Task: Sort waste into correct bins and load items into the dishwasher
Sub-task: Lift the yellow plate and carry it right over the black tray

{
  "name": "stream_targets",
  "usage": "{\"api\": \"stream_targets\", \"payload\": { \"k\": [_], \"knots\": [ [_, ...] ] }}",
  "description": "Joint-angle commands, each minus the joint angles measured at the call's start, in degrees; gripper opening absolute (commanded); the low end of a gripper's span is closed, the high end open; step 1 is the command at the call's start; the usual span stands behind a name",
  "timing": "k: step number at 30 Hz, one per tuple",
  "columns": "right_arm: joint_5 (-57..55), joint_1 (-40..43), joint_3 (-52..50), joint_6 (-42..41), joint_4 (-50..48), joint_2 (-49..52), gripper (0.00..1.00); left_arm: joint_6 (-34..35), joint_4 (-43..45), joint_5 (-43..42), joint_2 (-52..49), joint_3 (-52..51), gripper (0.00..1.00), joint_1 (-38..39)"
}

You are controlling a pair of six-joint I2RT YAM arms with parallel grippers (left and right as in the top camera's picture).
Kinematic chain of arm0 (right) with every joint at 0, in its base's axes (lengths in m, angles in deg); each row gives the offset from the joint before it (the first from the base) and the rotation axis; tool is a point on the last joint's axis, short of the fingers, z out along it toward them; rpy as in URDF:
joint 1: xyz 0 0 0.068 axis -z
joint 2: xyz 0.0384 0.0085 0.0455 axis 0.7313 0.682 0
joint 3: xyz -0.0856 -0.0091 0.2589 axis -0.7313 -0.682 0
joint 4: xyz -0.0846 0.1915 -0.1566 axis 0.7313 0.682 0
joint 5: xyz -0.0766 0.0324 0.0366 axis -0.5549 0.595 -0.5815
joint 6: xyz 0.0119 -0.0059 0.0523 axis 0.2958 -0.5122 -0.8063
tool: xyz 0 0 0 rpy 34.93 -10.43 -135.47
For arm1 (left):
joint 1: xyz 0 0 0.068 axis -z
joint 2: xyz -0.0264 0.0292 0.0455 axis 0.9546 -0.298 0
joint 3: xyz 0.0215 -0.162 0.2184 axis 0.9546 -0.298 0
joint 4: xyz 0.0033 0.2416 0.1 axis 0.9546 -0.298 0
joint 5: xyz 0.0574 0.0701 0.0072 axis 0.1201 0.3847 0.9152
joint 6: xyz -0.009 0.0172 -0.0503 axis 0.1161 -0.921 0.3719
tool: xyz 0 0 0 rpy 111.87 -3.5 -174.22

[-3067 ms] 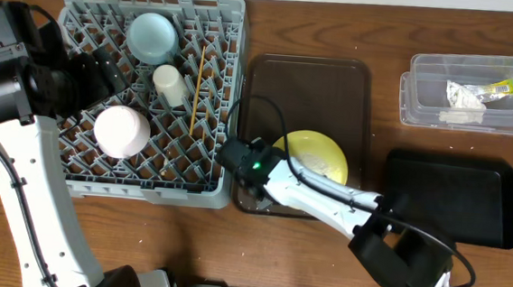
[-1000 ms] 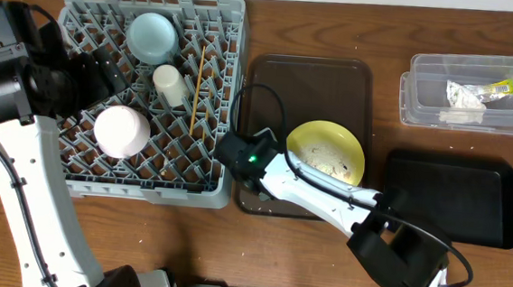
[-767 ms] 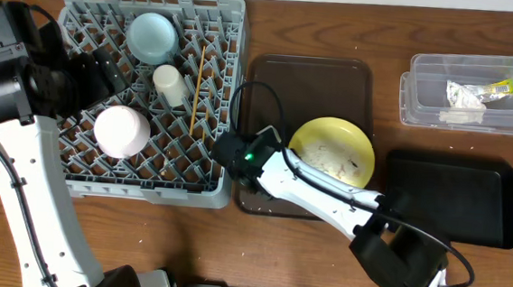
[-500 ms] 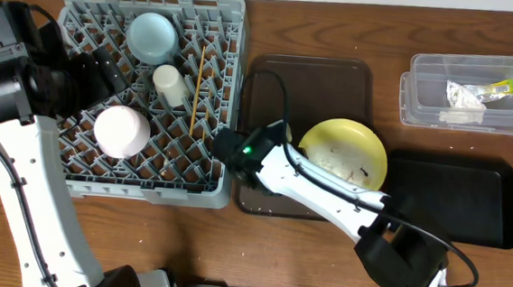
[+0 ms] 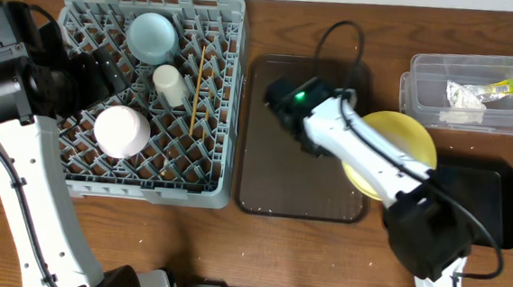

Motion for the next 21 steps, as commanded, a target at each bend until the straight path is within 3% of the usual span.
{"api": "stream_targets", "payload": {
  "k": [1, 12, 21],
  "knots": [
    [-1.4, 5.5, 1.2, -2.2, 0.4, -5.9, 0.01, 0.5, -0.1, 0.3, 0.0, -0.1, 0.96, -0.3],
    [8.5, 26.2, 1.1, -1.0, -0.4, -9.7, 0.01, 0.5, -0.1, 0.3, 0.0, -0.1, 0.96, -0.3],
    [24.5, 38.8, 1.1, 7.6, -4.1, -9.7, 0.01, 0.5, -0.1, 0.3, 0.0, -0.1, 0.96, -0.3]
  ]
}}
